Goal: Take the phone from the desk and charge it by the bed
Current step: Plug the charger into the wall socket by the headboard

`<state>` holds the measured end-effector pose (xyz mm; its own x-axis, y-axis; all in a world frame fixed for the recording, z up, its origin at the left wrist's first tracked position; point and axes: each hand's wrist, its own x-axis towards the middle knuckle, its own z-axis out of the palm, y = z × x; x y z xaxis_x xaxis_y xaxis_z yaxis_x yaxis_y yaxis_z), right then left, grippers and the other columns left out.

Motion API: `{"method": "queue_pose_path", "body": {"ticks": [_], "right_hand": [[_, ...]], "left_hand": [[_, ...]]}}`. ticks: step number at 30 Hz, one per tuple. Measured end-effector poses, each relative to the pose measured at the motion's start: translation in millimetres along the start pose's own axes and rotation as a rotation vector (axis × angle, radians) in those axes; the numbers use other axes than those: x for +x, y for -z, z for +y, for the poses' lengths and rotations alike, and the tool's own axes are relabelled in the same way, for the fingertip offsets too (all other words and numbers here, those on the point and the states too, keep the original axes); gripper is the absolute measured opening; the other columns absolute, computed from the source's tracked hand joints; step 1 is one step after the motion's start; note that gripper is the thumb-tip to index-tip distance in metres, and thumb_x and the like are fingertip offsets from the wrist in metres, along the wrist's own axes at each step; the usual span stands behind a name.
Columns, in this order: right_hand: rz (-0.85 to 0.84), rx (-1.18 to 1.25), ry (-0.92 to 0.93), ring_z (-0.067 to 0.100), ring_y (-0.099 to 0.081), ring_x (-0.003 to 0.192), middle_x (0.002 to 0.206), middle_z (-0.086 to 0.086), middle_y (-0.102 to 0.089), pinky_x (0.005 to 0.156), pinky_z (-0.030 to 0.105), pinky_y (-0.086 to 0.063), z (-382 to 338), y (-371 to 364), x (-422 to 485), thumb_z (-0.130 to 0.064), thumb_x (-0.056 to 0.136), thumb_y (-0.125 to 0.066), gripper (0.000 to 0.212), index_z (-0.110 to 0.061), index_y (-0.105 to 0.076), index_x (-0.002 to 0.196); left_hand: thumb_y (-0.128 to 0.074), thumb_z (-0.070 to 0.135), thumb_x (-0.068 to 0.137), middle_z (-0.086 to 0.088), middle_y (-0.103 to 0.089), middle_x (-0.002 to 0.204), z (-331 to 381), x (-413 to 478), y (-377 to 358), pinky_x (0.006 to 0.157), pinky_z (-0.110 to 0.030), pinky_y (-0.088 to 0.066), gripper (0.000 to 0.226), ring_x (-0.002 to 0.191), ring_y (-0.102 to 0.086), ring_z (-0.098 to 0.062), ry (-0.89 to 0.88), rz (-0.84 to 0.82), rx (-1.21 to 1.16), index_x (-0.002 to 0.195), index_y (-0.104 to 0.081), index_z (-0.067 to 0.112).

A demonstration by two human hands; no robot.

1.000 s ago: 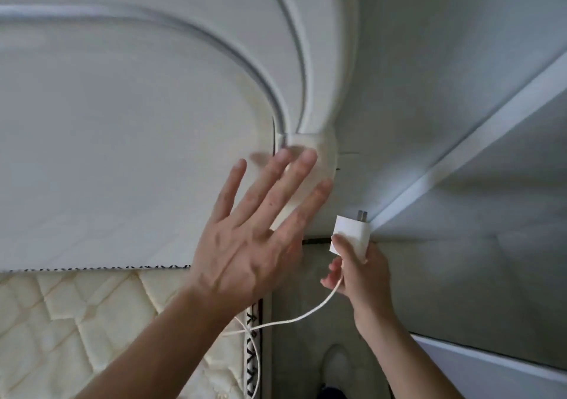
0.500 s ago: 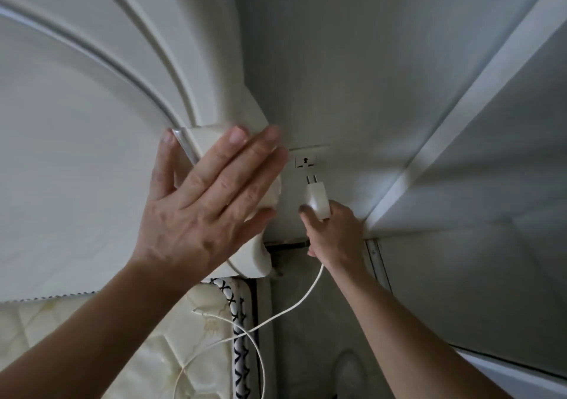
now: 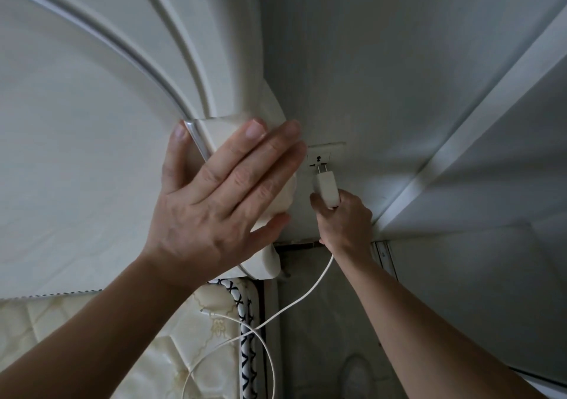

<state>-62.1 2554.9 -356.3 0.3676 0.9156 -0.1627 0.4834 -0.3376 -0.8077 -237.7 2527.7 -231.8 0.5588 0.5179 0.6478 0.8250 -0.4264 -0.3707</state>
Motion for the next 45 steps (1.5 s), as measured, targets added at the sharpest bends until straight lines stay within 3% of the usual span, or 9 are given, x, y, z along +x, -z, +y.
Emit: {"method": "queue_pose_path", "body": {"ticks": [5, 10, 16, 22, 26, 32, 38, 43, 45], "right_hand": [[0.012, -0.033, 0.029, 0.027, -0.069, 0.061, 0.072, 0.006, -0.073, 0.057, 0.036, -0.059, -1, 1, 2, -0.045, 0.086, -0.063, 0.033, -0.012, -0.069, 0.082], [0.016, -0.117, 0.018, 0.022, -0.057, 0.058, 0.066, 0.001, -0.065, 0.056, 0.026, -0.041, -4, 0, 2, -0.051, 0.089, -0.059, 0.038, -0.014, -0.065, 0.082], [-0.077, 0.065, -0.038, 0.014, -0.068, 0.043, 0.061, -0.001, -0.069, 0.049, 0.038, -0.062, -11, 1, -4, -0.064, 0.089, -0.052, 0.046, -0.019, -0.064, 0.088], [-0.082, 0.308, -0.138, 0.016, -0.070, 0.046, 0.065, 0.006, -0.074, 0.044, 0.012, -0.049, -14, 14, -6, -0.054, 0.090, -0.059, 0.036, -0.020, -0.066, 0.100], [-0.114, 0.446, -0.131, 0.024, -0.072, 0.053, 0.063, 0.006, -0.072, 0.068, 0.033, -0.062, -11, 15, -10, -0.046, 0.096, -0.056, 0.031, -0.024, -0.065, 0.116], [-0.117, 0.580, -0.161, 0.018, -0.071, 0.056, 0.067, 0.009, -0.069, 0.069, 0.043, -0.064, -10, 6, -11, -0.038, 0.094, -0.062, 0.040, -0.019, -0.062, 0.129], [-0.088, 0.465, -0.124, 0.019, -0.074, 0.055, 0.070, 0.010, -0.073, 0.065, 0.035, -0.063, -18, 7, -13, -0.043, 0.095, -0.057, 0.035, -0.017, -0.066, 0.117], [-0.034, 0.458, -0.171, 0.017, -0.072, 0.051, 0.064, 0.008, -0.071, 0.067, 0.039, -0.064, -30, 3, -9, -0.039, 0.096, -0.058, 0.020, -0.035, -0.064, 0.078], [-0.046, 0.477, -0.197, 0.019, -0.072, 0.053, 0.062, 0.006, -0.070, 0.065, 0.037, -0.064, -33, 4, -8, -0.038, 0.096, -0.059, 0.020, -0.033, -0.065, 0.077]], "left_hand": [[-0.067, 0.044, 0.090, 0.000, -0.034, 0.156, 1, 1, 2, 0.121, -0.051, -0.001, 0.072, 0.153, -0.006, -0.013, 0.004, -0.001, -0.003, 0.151, -0.039, 0.017], [-0.067, 0.043, 0.091, -0.001, -0.032, 0.157, 2, 1, 4, 0.120, -0.053, -0.003, 0.071, 0.153, -0.006, -0.014, 0.003, -0.012, -0.010, 0.151, -0.039, 0.016], [-0.066, 0.043, 0.092, 0.000, -0.033, 0.156, 3, 1, 5, 0.119, -0.055, -0.008, 0.066, 0.153, -0.008, -0.013, 0.012, -0.015, -0.024, 0.148, -0.044, 0.016], [-0.064, 0.043, 0.093, 0.000, -0.031, 0.157, 3, 0, 7, 0.118, -0.057, -0.010, 0.066, 0.152, -0.009, -0.013, 0.018, -0.035, -0.025, 0.149, -0.043, 0.016], [-0.065, 0.043, 0.093, -0.001, -0.031, 0.158, 3, 0, 6, 0.119, -0.056, -0.009, 0.067, 0.153, -0.008, -0.014, 0.021, -0.027, -0.022, 0.150, -0.042, 0.016], [-0.066, 0.041, 0.092, -0.001, -0.031, 0.157, 3, 1, 6, 0.120, -0.053, -0.004, 0.068, 0.153, -0.008, -0.015, 0.017, -0.016, -0.029, 0.150, -0.041, 0.016], [-0.066, 0.042, 0.092, -0.001, -0.033, 0.157, 4, 0, 4, 0.120, -0.054, -0.005, 0.067, 0.153, -0.009, -0.014, 0.015, -0.013, -0.027, 0.149, -0.042, 0.016], [-0.066, 0.040, 0.093, 0.000, -0.035, 0.156, 3, 0, 4, 0.120, -0.053, -0.008, 0.064, 0.152, -0.013, -0.015, 0.019, 0.012, -0.042, 0.148, -0.045, 0.015], [-0.067, 0.039, 0.092, 0.000, -0.035, 0.156, 4, 1, 5, 0.120, -0.053, -0.008, 0.064, 0.152, -0.013, -0.014, 0.021, 0.016, -0.054, 0.148, -0.046, 0.015]]}}
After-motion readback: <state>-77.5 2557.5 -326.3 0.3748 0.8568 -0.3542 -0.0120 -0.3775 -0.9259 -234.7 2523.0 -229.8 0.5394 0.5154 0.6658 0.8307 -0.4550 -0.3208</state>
